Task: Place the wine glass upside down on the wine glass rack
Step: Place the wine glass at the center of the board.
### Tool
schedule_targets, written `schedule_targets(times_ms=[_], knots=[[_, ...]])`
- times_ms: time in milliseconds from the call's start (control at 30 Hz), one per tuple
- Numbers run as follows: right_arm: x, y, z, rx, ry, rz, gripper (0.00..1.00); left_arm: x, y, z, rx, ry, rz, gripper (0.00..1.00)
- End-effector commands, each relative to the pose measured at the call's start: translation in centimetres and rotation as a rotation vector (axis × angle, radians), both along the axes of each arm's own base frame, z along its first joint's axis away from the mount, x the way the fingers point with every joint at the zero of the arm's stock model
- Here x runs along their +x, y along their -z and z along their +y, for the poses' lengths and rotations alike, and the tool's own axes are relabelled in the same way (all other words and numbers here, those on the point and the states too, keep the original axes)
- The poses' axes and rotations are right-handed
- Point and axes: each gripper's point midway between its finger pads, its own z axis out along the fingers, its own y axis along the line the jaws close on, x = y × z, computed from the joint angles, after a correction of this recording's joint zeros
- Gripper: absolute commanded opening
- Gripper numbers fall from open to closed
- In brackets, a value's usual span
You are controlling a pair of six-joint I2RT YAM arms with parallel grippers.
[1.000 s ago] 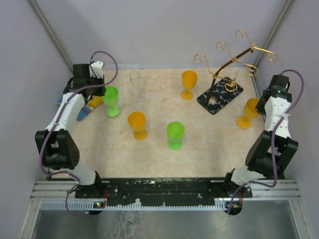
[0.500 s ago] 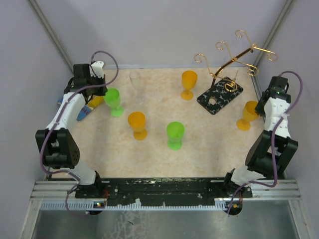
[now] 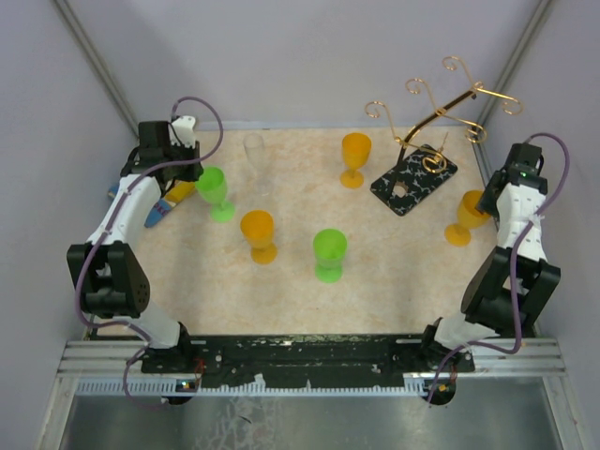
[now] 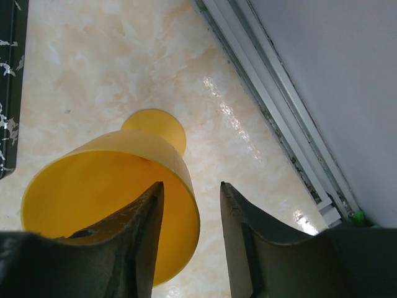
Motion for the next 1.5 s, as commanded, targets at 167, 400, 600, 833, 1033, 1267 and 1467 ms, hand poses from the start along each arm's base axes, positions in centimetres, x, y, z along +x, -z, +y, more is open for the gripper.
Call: schedule_targets(times_ms=[167,400,600,833,1033,1267,1467], knots=[[0.2,-5.3,-1.2,-0.089,0.016,-0.105,0.59,-0.1,-3.6,0.8,0.016,-0.034,-0.097,0.39],[0.1,-7.0,-1.3,-0.104,0.02,-0.122,0.84,0.2,-6.0,1.1,0.02,-0.054,-0.153,0.45],[0.0,-9.9,-1.2,-0.125,0.012,-0.169,0.96,0.4,-8.1,0.7,-0.009,-0.042,-0.204,0.49],[1.0,-16.7,0.3,-0.118,-0.061,-0.332,0.97,0.3,-11.0,-0.1,-0.043,-0.017,-0.292,0.5],[2.8,-22.8,4.8,-0.076,-0.234,-0.538,0.98,0.5,-12.8,-1.3,-0.1,0.027,-0.356,0.52],[5.8,-25.2,11.5,0.117,-0.415,-0.666,0.99,1.0,-12.7,-1.8,-0.127,0.038,-0.36,0.5],[8.0,-23.1,14.0,0.249,-0.427,-0.664,0.99,0.9,-12.9,-1.6,-0.122,0.035,-0.401,0.64]])
